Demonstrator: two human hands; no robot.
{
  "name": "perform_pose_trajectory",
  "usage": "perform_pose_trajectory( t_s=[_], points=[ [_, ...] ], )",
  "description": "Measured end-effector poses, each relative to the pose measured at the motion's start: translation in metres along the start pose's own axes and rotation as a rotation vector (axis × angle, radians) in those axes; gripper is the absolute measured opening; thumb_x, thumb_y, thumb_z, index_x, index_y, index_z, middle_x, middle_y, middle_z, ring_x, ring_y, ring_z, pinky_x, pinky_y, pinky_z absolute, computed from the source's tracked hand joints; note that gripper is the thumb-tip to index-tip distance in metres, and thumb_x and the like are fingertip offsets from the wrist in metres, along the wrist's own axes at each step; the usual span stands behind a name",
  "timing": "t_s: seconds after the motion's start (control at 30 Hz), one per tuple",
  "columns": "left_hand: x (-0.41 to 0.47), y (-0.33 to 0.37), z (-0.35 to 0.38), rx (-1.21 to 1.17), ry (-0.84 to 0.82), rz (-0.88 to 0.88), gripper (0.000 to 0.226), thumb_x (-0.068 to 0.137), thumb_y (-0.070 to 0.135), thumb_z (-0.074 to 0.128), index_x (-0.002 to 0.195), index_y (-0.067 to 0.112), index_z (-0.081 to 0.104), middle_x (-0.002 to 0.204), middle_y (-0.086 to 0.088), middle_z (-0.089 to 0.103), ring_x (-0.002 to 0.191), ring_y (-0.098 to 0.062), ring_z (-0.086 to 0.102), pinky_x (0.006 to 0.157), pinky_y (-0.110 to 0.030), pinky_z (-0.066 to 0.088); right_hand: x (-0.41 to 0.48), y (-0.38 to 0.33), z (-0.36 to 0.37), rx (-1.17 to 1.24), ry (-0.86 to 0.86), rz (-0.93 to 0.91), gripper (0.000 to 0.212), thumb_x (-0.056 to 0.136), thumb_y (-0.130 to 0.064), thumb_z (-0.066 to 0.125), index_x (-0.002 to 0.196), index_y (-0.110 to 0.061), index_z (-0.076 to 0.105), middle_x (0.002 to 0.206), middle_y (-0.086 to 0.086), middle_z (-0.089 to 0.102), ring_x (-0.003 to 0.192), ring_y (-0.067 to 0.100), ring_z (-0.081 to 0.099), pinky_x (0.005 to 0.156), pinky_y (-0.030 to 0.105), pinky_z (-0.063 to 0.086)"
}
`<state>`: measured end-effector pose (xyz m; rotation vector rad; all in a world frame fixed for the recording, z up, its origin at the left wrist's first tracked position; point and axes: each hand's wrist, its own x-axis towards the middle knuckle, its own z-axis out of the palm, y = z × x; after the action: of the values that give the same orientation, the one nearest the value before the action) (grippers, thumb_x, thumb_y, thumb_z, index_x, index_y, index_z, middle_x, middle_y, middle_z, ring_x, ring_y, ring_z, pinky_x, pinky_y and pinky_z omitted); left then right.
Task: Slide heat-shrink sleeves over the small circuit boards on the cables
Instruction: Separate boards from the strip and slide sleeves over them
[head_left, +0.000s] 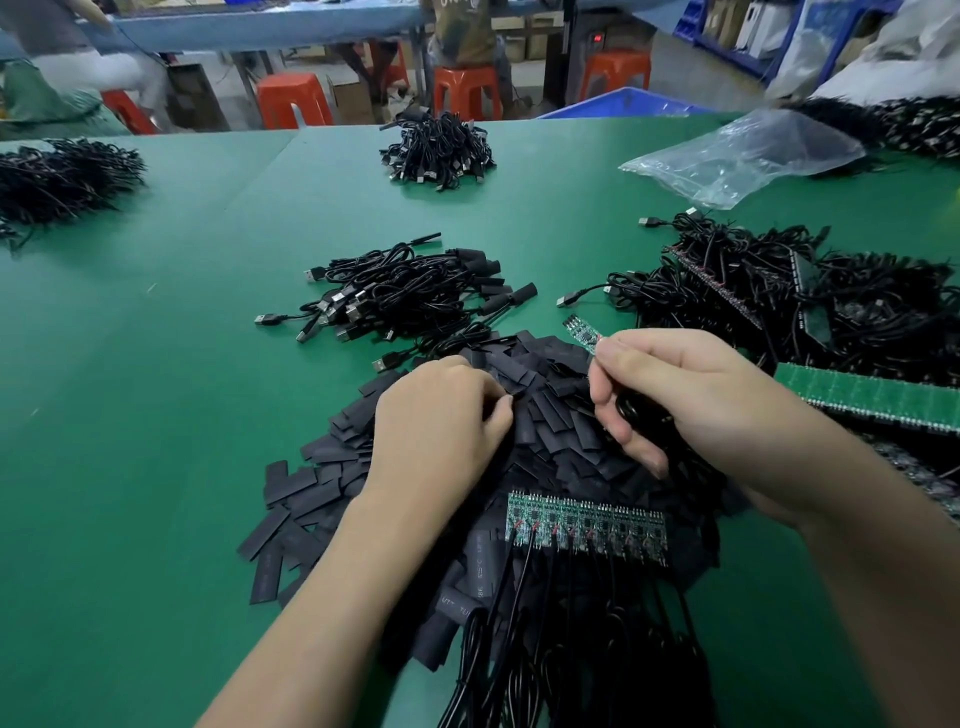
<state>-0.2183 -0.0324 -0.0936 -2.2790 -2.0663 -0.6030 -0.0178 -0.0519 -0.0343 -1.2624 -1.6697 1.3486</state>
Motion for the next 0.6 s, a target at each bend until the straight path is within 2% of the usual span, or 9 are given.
perform_pose_trajectory(
  t_s=[0.07, 0.13, 0.23, 0.33, 0.4, 0.47, 0.53, 0.6],
  points=[
    [0.002, -0.001, -0.007, 0.020, 0.003, 0.031, 0.022, 0.097, 0.044, 0.058, 0.100, 0.034, 0.078, 0.096, 0.010, 0.067, 0.094, -0.017, 0.065, 0.068, -0.028, 0.045, 0.000, 0.001, 0.000, -0.025, 0.008, 0.018, 0.039, 0.108, -0.029, 0.043, 0.079, -0.009, 0.059, 0.058, 0.003, 0.057, 0.041, 0.014, 0.042, 0.061, 0.037, 0.045],
    [0.005, -0.008, -0.020, -0.062, -0.080, 0.051, 0.019, 0.097, 0.041, 0.060, 0.097, 0.032, 0.077, 0.093, 0.013, 0.070, 0.088, -0.012, 0.065, 0.073, -0.029, 0.050, 0.002, 0.003, -0.002, -0.051, 0.032, 0.024, 0.039, 0.108, -0.031, 0.044, 0.080, -0.010, 0.061, 0.059, 0.002, 0.056, 0.042, 0.013, 0.042, 0.059, 0.037, 0.043],
    [0.008, -0.019, -0.047, -0.450, -0.320, 0.084, 0.020, 0.097, 0.032, 0.066, 0.081, 0.027, 0.076, 0.072, 0.012, 0.071, 0.061, 0.003, 0.058, 0.062, -0.019, 0.044, 0.003, 0.007, -0.002, -0.109, 0.070, 0.018, 0.037, 0.105, -0.039, 0.050, 0.082, -0.015, 0.065, 0.059, -0.002, 0.054, 0.045, 0.011, 0.043, 0.053, 0.029, 0.040],
    [0.004, -0.016, -0.067, -0.745, -0.463, 0.185, 0.020, 0.099, 0.019, 0.064, 0.084, 0.020, 0.077, 0.075, -0.002, 0.073, 0.067, -0.005, 0.059, 0.068, -0.018, 0.047, 0.003, 0.008, 0.000, -0.220, 0.050, -0.002, 0.035, 0.099, -0.049, 0.055, 0.080, -0.023, 0.067, 0.056, -0.008, 0.054, 0.049, 0.009, 0.047, 0.052, 0.025, 0.039],
    [0.002, -0.010, -0.070, -0.859, -0.462, 0.205, 0.018, 0.100, 0.012, 0.063, 0.091, 0.015, 0.078, 0.076, -0.008, 0.072, 0.072, -0.010, 0.061, 0.074, -0.019, 0.049, 0.003, 0.007, 0.003, -0.183, -0.003, -0.008, 0.037, 0.100, -0.045, 0.057, 0.069, -0.025, 0.061, 0.054, -0.008, 0.051, 0.046, 0.008, 0.043, 0.048, 0.022, 0.037],
    [0.000, -0.005, -0.068, -0.885, -0.435, 0.193, 0.015, 0.099, 0.010, 0.064, 0.098, 0.015, 0.079, 0.077, -0.005, 0.073, 0.073, -0.017, 0.065, 0.075, -0.023, 0.052, 0.003, 0.005, 0.005, -0.082, -0.030, -0.003, 0.042, 0.102, -0.034, 0.059, 0.060, -0.027, 0.057, 0.053, -0.006, 0.048, 0.043, 0.008, 0.039, 0.044, 0.018, 0.034],
    [-0.001, -0.001, -0.066, -0.830, -0.360, 0.198, 0.013, 0.095, 0.017, 0.071, 0.102, 0.021, 0.080, 0.080, -0.002, 0.076, 0.076, -0.024, 0.069, 0.074, -0.029, 0.056, 0.002, 0.003, 0.004, -0.028, -0.010, -0.007, 0.046, 0.102, -0.028, 0.059, 0.057, -0.028, 0.056, 0.051, -0.006, 0.045, 0.042, 0.007, 0.037, 0.042, 0.017, 0.033],
    [-0.002, 0.003, -0.065, -0.711, -0.223, 0.240, 0.019, 0.083, 0.032, 0.080, 0.102, 0.029, 0.081, 0.082, 0.004, 0.076, 0.071, -0.016, 0.066, 0.070, -0.029, 0.055, 0.002, 0.003, 0.004, -0.012, 0.040, -0.024, 0.048, 0.103, -0.026, 0.059, 0.055, -0.028, 0.056, 0.050, -0.007, 0.043, 0.041, 0.006, 0.036, 0.042, 0.017, 0.032]
  ],
)
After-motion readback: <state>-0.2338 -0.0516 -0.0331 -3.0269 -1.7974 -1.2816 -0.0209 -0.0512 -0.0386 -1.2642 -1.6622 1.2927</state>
